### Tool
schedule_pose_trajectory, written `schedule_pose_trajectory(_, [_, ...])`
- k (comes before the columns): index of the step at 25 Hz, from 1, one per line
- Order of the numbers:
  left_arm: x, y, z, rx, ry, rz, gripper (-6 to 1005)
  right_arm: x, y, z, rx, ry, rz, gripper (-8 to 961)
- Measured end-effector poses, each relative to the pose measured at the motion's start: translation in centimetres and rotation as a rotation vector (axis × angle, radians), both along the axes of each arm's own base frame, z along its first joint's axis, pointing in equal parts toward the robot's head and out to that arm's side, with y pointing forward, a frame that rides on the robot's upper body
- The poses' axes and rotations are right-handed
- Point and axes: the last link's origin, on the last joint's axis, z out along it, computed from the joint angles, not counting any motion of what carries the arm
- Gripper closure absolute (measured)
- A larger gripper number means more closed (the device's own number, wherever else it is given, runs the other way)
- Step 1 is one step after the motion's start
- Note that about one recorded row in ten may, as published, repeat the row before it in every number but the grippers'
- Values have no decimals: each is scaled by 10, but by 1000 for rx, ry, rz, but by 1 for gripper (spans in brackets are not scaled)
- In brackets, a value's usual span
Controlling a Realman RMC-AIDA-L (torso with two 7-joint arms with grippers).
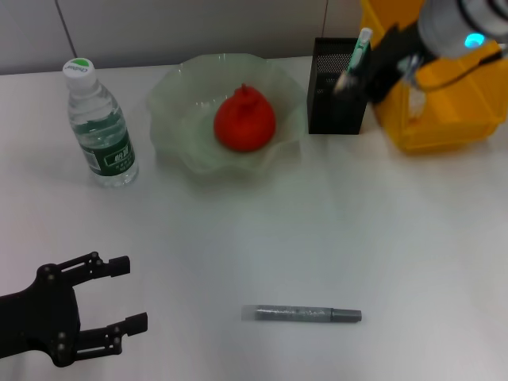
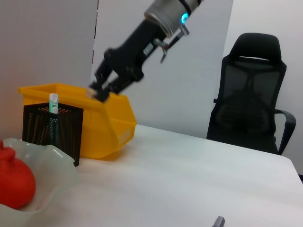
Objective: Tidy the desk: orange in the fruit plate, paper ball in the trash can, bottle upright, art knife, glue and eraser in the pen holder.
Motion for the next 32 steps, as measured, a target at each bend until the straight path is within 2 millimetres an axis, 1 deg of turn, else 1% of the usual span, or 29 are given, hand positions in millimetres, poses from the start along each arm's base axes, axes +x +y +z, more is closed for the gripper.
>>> schedule_pose_trajectory(2, [0, 0, 0, 0, -1, -1, 188, -2, 4, 9, 51, 22, 14, 685])
schedule_pose_trajectory(3, [1, 0, -1, 0, -2, -2, 188, 0, 11, 14, 93, 37, 27, 682])
schedule_pose_trajectory(4, [1, 0, -1, 0, -2, -2, 188, 0, 11, 14, 93, 37, 27, 679])
schedule_pose_trajectory(5, [1, 0, -1, 0, -3, -3, 188, 2, 15, 15, 114, 42, 34, 676])
schedule_pose_trajectory(6, [1, 0, -1, 0, -4, -3, 188, 8, 20, 13, 136, 47, 35, 674])
schedule_pose_trajectory(7, [1, 0, -1, 0, -4, -3, 188, 8, 20, 13, 136, 47, 35, 671])
schedule_pose_trajectory(8, [1, 0, -2, 0, -4, -3, 188, 15, 26, 8, 152, 49, 31, 668])
schedule_pose_trajectory(9, [1, 0, -2, 0, -4, -3, 188, 15, 26, 8, 152, 49, 31, 665])
schedule_pose_trajectory(11, [1, 0, -2, -1, -4, -3, 188, 24, 33, 1, 169, 47, 30, 660])
schedule_pose_trajectory(13, [1, -1, -2, -1, -5, -2, 188, 28, 37, -2, 183, 46, 32, 654])
schedule_pose_trajectory(18, [1, -1, -2, -2, -5, 0, 188, 34, 46, -6, 212, 67, 33, 640])
schedule_pose_trajectory(23, [0, -2, -2, -4, -8, 5, 188, 36, 49, -7, 193, 100, 17, 626])
schedule_pose_trajectory(28, [0, -3, -2, -4, -10, 5, 188, 36, 48, -4, 199, 104, 10, 399])
schedule_pose_trajectory(30, [1, -3, -2, -4, -12, 3, 188, 35, 46, -4, 194, 107, 4, 369])
schedule_pose_trajectory(32, [1, -2, -2, -5, -13, 2, 188, 30, 40, -2, 175, 114, -7, 339])
